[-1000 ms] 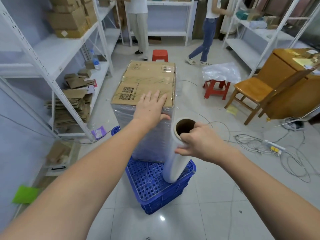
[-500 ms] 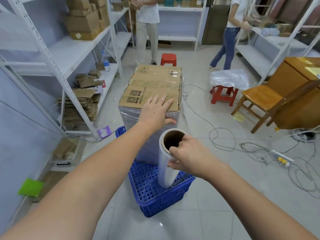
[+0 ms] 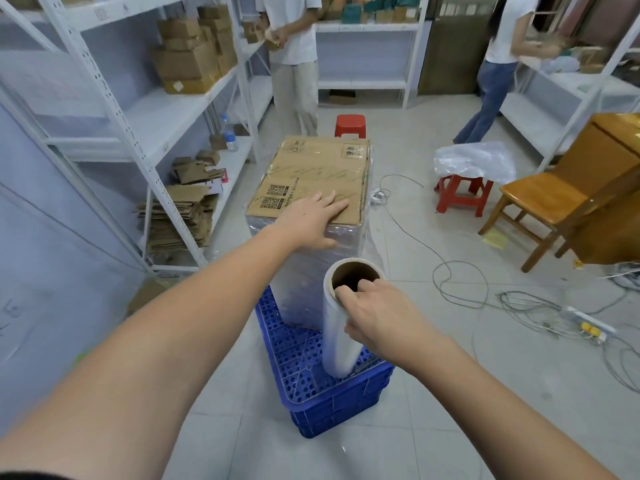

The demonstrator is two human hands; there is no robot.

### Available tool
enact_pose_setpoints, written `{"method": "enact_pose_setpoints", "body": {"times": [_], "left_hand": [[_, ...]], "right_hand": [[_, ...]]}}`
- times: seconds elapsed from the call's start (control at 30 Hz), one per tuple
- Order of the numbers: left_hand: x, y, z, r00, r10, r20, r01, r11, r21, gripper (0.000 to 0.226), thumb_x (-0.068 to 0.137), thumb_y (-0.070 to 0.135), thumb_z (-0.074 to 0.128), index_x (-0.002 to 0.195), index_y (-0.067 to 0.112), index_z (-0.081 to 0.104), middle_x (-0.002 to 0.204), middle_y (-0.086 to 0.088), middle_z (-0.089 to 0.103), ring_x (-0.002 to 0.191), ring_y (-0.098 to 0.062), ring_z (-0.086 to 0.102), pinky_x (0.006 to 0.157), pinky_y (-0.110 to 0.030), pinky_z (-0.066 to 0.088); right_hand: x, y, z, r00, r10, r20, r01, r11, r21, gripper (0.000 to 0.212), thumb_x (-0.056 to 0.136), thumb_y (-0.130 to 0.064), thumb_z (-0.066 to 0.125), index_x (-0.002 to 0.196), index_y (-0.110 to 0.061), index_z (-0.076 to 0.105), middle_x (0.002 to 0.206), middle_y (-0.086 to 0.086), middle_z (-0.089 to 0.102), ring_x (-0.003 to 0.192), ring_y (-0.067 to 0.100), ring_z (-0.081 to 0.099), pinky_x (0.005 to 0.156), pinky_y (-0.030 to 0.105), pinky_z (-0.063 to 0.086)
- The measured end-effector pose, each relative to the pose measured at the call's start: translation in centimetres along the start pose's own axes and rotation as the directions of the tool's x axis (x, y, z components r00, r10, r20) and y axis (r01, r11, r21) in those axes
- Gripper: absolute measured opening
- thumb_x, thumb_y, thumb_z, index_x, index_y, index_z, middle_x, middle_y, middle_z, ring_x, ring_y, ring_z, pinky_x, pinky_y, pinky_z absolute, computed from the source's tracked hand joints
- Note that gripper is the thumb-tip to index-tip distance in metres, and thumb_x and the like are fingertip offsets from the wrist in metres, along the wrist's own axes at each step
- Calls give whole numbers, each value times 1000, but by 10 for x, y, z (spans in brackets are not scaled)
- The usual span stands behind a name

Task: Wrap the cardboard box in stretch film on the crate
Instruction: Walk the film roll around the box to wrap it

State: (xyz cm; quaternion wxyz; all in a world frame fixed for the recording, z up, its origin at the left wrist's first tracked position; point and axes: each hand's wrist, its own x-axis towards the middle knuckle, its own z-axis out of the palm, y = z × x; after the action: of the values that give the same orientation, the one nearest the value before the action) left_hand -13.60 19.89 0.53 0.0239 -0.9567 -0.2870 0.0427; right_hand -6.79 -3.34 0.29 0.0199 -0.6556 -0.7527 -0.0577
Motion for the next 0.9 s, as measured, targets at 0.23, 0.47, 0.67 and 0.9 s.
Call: {"method": "enact_pose_setpoints", "body": {"times": [0.23,0.47,0.67,0.9], "left_hand": [[-5,-36,-8,989,146,3,-145,987,-73,93,91,47,73,165,30,19,172,-1,16,156,-24,21,125,-42,25],[8,-111,-2,942,335,37,-337,938,82,108,84,80,57,166,30,8,173,-6,7,159,-27,9,128,-43,7],[21,-132,21,922,386,-19,-386,922,22,104,82,91,33,165,35,4,174,-5,2,159,-31,4,129,-45,5],[25,-137,26,920,385,-70,-384,923,21,97,87,89,30,164,37,5,173,-4,6,159,-32,7,129,-46,4]], "right_hand": [[11,-20,-13,960,279,22,-276,957,-92,52,93,-69,35,88,-18,40,59,-4,37,47,14,31,44,29,16],[53,-36,-10,800,563,207,-574,819,-7,34,84,-37,54,62,-14,43,59,1,47,54,19,46,51,28,39],[85,-64,-2,639,738,218,-751,659,-27,58,76,-76,52,68,-19,53,62,-4,56,57,16,56,53,30,48],[101,-90,-1,641,743,193,-730,667,-146,56,87,-70,46,61,-20,47,59,-5,49,52,13,45,53,30,37]]}}
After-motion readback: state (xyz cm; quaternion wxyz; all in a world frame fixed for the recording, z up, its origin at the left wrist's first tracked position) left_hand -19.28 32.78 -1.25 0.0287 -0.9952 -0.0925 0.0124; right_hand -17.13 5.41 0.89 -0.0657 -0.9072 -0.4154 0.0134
